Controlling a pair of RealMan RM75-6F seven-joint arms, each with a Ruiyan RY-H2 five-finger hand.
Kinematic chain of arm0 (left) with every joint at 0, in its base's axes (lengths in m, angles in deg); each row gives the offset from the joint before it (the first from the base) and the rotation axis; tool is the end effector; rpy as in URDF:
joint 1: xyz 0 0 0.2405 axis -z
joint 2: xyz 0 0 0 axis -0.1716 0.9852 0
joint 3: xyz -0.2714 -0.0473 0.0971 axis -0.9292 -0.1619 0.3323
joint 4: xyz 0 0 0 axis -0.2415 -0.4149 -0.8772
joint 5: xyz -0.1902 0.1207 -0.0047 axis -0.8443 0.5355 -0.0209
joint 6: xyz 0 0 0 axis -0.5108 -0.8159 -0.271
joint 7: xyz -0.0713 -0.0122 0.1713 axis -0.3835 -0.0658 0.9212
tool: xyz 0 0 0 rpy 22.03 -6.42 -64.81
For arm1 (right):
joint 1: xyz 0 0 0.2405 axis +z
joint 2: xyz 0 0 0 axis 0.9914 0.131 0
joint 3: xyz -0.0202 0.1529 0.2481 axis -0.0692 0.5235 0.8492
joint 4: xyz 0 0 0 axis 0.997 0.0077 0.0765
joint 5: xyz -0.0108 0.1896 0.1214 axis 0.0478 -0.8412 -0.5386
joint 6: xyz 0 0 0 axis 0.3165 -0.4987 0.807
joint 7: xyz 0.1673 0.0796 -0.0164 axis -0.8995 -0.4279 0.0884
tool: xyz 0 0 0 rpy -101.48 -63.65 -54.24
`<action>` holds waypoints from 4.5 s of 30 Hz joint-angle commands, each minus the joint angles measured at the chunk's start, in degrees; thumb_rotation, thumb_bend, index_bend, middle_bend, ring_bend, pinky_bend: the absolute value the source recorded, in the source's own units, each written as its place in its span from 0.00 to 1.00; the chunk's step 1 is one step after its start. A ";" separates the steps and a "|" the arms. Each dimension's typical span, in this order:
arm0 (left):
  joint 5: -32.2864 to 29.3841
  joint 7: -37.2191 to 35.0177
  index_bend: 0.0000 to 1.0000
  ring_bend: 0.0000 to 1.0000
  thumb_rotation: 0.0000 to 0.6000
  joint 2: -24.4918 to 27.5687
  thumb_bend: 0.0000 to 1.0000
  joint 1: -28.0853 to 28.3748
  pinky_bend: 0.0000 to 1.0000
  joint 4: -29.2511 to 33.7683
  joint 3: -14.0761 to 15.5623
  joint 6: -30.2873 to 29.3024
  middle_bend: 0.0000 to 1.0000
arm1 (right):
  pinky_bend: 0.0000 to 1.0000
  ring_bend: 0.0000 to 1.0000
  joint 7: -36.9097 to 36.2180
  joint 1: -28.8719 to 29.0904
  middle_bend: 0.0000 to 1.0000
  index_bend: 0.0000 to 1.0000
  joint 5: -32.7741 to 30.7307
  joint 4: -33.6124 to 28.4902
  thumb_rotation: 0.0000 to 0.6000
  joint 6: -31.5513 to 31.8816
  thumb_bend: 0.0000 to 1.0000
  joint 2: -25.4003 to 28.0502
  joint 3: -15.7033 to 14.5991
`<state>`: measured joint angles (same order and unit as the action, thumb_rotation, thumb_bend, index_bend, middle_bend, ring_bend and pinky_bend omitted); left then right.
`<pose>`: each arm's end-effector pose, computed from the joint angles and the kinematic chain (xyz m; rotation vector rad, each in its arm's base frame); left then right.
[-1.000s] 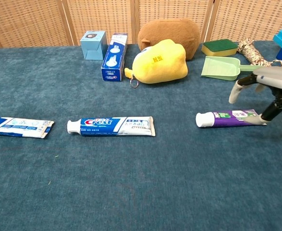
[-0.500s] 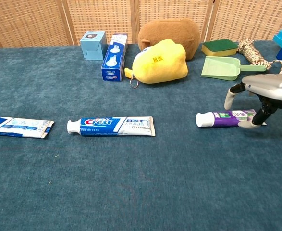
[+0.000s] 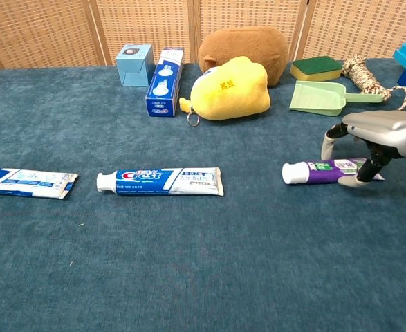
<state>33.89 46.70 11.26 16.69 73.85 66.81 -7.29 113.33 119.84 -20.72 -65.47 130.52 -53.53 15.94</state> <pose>-0.2600 0.2199 0.1421 -1.4063 -1.0811 -0.8947 -0.2340 -0.3756 -0.0403 1.7723 -1.0863 0.6122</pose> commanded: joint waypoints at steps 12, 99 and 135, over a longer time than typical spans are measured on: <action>0.82 -0.87 0.14 0.00 1.00 0.96 0.34 -1.13 0.00 0.08 0.48 -1.68 0.05 | 0.28 0.27 -1.56 3.64 0.38 0.67 -2.46 1.54 1.00 -3.97 0.37 -1.26 1.20; -19.27 -14.39 0.23 0.02 1.00 -12.71 0.34 45.58 0.20 -13.00 -15.18 43.13 0.08 | 0.71 0.69 -67.37 -0.71 0.74 0.94 15.32 -20.09 1.00 -21.76 0.49 22.05 8.59; -10.86 -18.09 0.29 0.00 1.00 -18.49 0.34 48.19 0.20 -17.01 -13.31 37.55 0.05 | 0.71 0.70 -90.10 -2.24 0.74 0.94 22.73 -19.26 1.00 -32.85 0.50 22.65 15.33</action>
<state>23.07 28.66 -7.27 64.85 56.87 53.51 30.22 24.08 117.93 1.26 -84.88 98.22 -30.97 30.82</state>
